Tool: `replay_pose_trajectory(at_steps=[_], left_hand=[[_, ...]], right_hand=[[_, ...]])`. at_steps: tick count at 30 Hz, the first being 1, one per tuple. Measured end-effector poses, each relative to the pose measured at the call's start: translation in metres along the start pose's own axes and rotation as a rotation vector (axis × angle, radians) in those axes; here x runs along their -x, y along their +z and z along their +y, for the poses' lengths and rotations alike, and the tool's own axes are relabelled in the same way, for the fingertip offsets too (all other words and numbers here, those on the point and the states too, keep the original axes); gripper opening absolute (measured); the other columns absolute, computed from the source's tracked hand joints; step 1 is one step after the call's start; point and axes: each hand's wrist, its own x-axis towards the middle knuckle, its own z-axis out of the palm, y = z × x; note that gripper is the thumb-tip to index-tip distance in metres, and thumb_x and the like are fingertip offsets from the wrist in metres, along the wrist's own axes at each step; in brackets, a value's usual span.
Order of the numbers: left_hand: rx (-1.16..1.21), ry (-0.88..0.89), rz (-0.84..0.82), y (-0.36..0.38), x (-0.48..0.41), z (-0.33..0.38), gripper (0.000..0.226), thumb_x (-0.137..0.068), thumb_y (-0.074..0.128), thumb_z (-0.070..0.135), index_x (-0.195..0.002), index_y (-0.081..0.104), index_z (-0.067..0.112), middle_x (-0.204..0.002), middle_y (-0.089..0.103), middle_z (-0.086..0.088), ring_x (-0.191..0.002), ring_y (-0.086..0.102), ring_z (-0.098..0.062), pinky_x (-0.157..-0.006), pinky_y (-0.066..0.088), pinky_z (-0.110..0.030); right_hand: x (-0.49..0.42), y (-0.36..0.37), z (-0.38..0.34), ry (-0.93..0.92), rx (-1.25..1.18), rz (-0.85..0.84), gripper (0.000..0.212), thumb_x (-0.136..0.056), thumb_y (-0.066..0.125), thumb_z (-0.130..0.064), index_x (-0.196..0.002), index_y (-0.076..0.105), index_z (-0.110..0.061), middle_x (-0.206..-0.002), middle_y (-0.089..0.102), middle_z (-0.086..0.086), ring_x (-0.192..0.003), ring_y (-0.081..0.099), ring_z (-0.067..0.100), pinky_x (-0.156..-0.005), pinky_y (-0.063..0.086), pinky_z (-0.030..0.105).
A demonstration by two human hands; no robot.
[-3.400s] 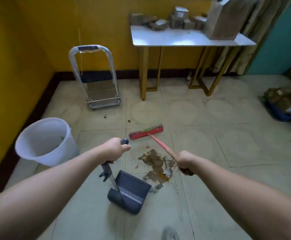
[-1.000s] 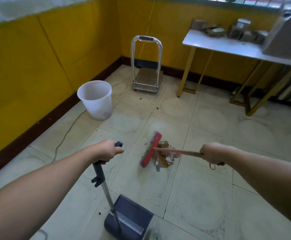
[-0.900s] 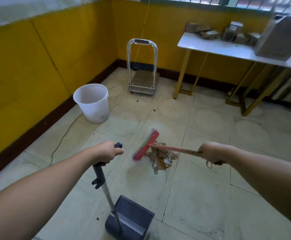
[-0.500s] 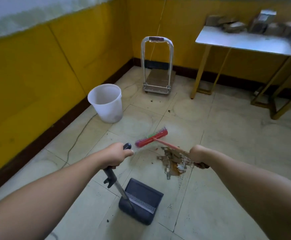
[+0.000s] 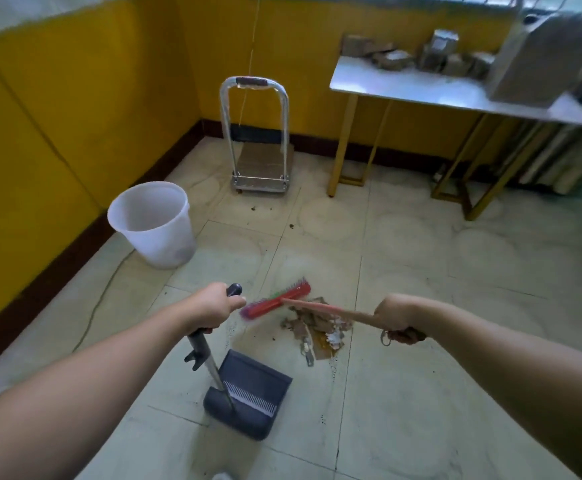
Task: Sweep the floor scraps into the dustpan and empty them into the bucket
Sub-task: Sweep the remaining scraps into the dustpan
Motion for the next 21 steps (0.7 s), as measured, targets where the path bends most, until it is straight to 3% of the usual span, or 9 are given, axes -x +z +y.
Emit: replay_pose_trajectory(at_steps=[3,7,10,12,13,15,18,21], left_hand=[[-0.041,0.03,-0.055,-0.01,-0.009,-0.008,0.031,-0.097,0.05,0.034,-0.075,0.04,0.014,-0.063,0.039,-0.003,-0.051,0.038,-0.017,-0.047,0.035,-0.026],[-0.091,0.053,-0.093,-0.023,-0.022,-0.018,0.028,-0.096,0.05,0.037,-0.081,0.043,0.015,-0.068,0.043,-0.004,-0.055,0.042,-0.017,-0.048,0.038,-0.026],[-0.109,0.061,-0.126,-0.031,-0.033,-0.017,0.027,-0.096,0.05,0.037,-0.086,0.045,0.013,-0.068,0.043,-0.004,-0.054,0.041,-0.018,-0.049,0.037,-0.026],[-0.111,0.063,-0.133,-0.037,-0.04,-0.01,0.026,-0.097,0.05,0.034,-0.084,0.044,0.013,-0.067,0.042,-0.004,-0.053,0.04,-0.018,-0.049,0.036,-0.026],[-0.118,0.066,-0.127,-0.04,-0.045,-0.005,0.026,-0.097,0.049,0.033,-0.081,0.044,0.013,-0.066,0.041,-0.004,-0.053,0.04,-0.018,-0.049,0.036,-0.026],[-0.134,0.066,-0.11,-0.045,-0.056,0.007,0.026,-0.096,0.049,0.032,-0.078,0.043,0.013,-0.066,0.041,-0.004,-0.053,0.04,-0.017,-0.048,0.037,-0.026],[-0.151,0.083,-0.109,-0.05,-0.073,0.027,0.029,-0.097,0.049,0.031,-0.075,0.04,0.014,-0.065,0.039,-0.004,-0.052,0.038,-0.016,-0.047,0.036,-0.026],[-0.211,0.112,-0.122,-0.054,-0.086,0.043,0.029,-0.097,0.048,0.031,-0.075,0.04,0.014,-0.065,0.039,-0.003,-0.052,0.038,-0.015,-0.046,0.036,-0.025]], right_hand=[[-0.005,0.017,-0.013,0.009,-0.078,0.015,0.048,-0.094,0.051,-0.05,-0.084,0.057,-0.004,-0.052,0.049,0.0,-0.029,0.039,0.011,-0.036,0.037,0.016],[-0.028,0.041,-0.037,0.028,-0.215,0.02,0.037,-0.099,0.048,-0.036,-0.087,0.054,-0.001,-0.058,0.048,0.002,-0.026,0.036,0.009,-0.034,0.035,0.015],[-0.036,0.06,-0.041,0.075,-0.216,-0.023,0.028,-0.101,0.04,-0.028,-0.111,0.048,-0.003,-0.064,0.047,0.005,-0.032,0.037,0.011,-0.036,0.037,0.017],[-0.031,0.069,-0.037,0.084,-0.217,-0.107,0.024,-0.103,0.031,-0.024,-0.125,0.037,-0.017,-0.068,0.047,0.009,-0.038,0.041,0.013,-0.037,0.039,0.02],[-0.028,0.068,-0.033,0.091,-0.235,-0.134,0.021,-0.103,0.027,-0.022,-0.122,0.035,-0.021,-0.069,0.045,0.01,-0.04,0.042,0.013,-0.037,0.039,0.02],[-0.02,0.055,-0.023,0.109,-0.271,-0.134,0.021,-0.101,0.027,-0.019,-0.11,0.043,-0.009,-0.062,0.044,0.008,-0.036,0.039,0.013,-0.037,0.034,0.018],[-0.011,0.032,-0.01,0.12,-0.353,-0.034,0.035,-0.1,0.032,-0.026,-0.076,0.046,-0.005,-0.048,0.043,0.004,-0.027,0.035,0.012,-0.036,0.028,0.012],[-0.013,0.023,-0.007,0.119,-0.543,0.006,0.03,-0.1,0.032,-0.02,-0.078,0.044,-0.003,-0.056,0.048,0.009,-0.035,0.042,0.015,-0.041,0.037,0.017]])
